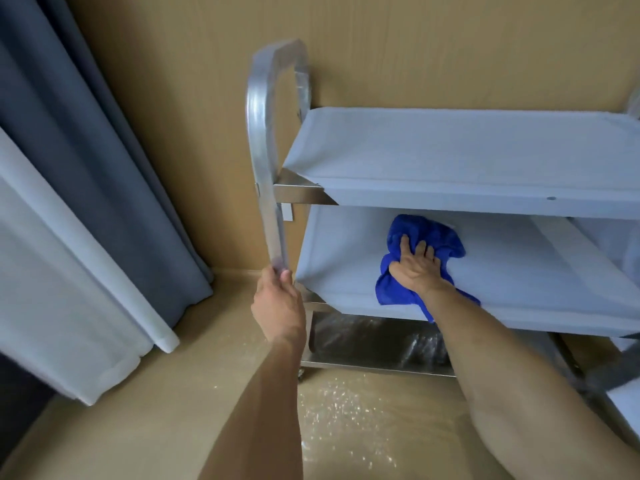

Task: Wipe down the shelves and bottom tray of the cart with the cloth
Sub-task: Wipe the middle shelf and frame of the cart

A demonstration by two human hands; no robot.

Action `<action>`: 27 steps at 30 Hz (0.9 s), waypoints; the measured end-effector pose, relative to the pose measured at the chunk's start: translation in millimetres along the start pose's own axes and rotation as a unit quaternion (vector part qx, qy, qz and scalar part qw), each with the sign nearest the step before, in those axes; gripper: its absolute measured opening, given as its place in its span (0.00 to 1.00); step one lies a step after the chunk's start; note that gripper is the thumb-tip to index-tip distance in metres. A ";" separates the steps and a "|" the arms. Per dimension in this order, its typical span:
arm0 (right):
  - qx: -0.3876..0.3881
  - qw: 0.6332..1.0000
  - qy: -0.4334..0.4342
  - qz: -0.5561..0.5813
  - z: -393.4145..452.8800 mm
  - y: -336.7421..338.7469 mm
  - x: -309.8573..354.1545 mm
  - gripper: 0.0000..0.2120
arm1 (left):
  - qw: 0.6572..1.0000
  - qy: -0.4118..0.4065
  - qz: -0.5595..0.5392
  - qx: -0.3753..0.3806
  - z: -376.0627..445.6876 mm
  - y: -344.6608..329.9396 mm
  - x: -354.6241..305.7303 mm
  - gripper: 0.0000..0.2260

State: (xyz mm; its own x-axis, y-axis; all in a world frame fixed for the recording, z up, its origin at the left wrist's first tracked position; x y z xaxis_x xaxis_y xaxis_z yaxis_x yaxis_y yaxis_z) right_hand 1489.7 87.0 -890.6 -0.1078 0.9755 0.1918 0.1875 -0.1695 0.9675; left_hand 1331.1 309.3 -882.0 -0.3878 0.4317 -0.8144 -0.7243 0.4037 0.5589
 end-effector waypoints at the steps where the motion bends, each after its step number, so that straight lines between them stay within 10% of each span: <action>1: 0.004 1.000 0.020 0.002 6.9 -2.9 27.5 0.34 | 1.000 0.001 -0.004 -0.004 1.1 -1.7 1.6 0.08; 9: 0.024 0.958 0.282 0.047 -27.4 -36.3 185.2 0.20 | 0.999 0.014 -0.032 0.030 10.6 9.2 5.7 0.10; 27: -0.183 0.963 0.172 -0.095 -127.0 -58.8 -2.8 0.44 | 0.991 0.071 0.064 0.090 -20.1 12.7 -25.3 0.12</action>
State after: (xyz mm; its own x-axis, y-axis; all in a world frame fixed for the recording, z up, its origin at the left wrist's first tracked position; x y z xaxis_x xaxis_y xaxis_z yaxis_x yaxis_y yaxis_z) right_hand 1355.0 76.4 -927.1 -0.4345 0.9006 -0.0128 -0.2175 -0.0911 0.9718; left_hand 1320.2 287.3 -857.5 -0.5545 0.3761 -0.7423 -0.5558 0.4965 0.6668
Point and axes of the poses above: each hand's wrist, its own z-axis towards the middle knuckle, its own y-axis out of the back of the hand, x = y × z, the point moved 1 cm from there along z, towards the middle knuckle, and after that the axes turned 8 degrees about y, right-handed, at the moved point
